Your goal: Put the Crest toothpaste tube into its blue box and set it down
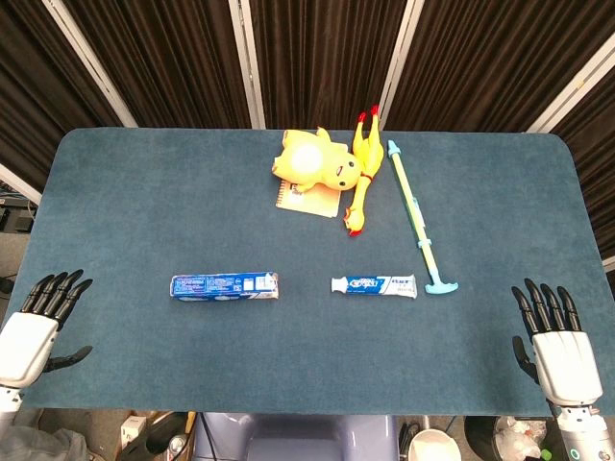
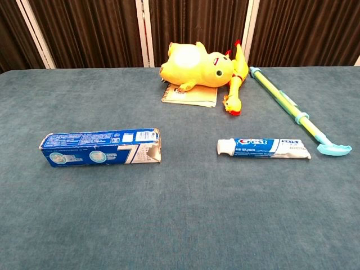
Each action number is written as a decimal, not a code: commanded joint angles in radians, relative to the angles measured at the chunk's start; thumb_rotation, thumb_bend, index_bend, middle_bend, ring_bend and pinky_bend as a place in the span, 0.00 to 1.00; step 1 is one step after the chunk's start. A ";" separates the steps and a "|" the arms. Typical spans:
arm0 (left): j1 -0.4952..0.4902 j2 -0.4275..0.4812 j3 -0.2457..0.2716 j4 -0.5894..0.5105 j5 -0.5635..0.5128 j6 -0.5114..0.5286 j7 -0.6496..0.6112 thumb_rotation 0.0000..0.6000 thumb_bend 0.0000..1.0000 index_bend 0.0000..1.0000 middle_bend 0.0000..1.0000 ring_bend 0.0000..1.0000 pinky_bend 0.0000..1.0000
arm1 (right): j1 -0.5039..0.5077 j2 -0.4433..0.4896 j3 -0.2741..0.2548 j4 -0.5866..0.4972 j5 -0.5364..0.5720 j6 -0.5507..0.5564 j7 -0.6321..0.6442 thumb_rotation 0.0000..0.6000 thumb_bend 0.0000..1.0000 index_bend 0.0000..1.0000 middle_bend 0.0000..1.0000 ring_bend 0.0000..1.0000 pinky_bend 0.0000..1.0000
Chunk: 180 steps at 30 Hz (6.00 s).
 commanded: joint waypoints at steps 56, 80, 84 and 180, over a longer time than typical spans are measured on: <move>-0.487 -0.400 -0.252 -0.166 -0.740 -0.506 0.775 1.00 0.21 0.22 0.28 0.26 0.33 | -0.007 0.032 -0.018 -0.049 0.015 -0.013 0.069 1.00 0.46 0.00 0.00 0.00 0.00; -0.513 -0.476 -0.206 -0.113 -0.735 -0.438 0.756 1.00 0.37 0.38 0.52 0.49 0.53 | -0.013 0.036 -0.020 -0.057 0.014 -0.006 0.068 1.00 0.46 0.00 0.00 0.00 0.00; -0.512 -0.468 -0.219 -0.127 -0.692 -0.424 0.709 1.00 0.37 0.38 0.52 0.49 0.53 | -0.012 0.036 -0.019 -0.056 0.017 -0.009 0.067 1.00 0.46 0.00 0.00 0.00 0.00; -0.514 -0.514 -0.240 0.078 -0.236 -0.229 0.014 1.00 0.37 0.38 0.53 0.49 0.52 | 0.527 0.023 0.256 -0.239 0.399 -0.369 -0.413 1.00 0.48 0.75 0.74 0.62 0.62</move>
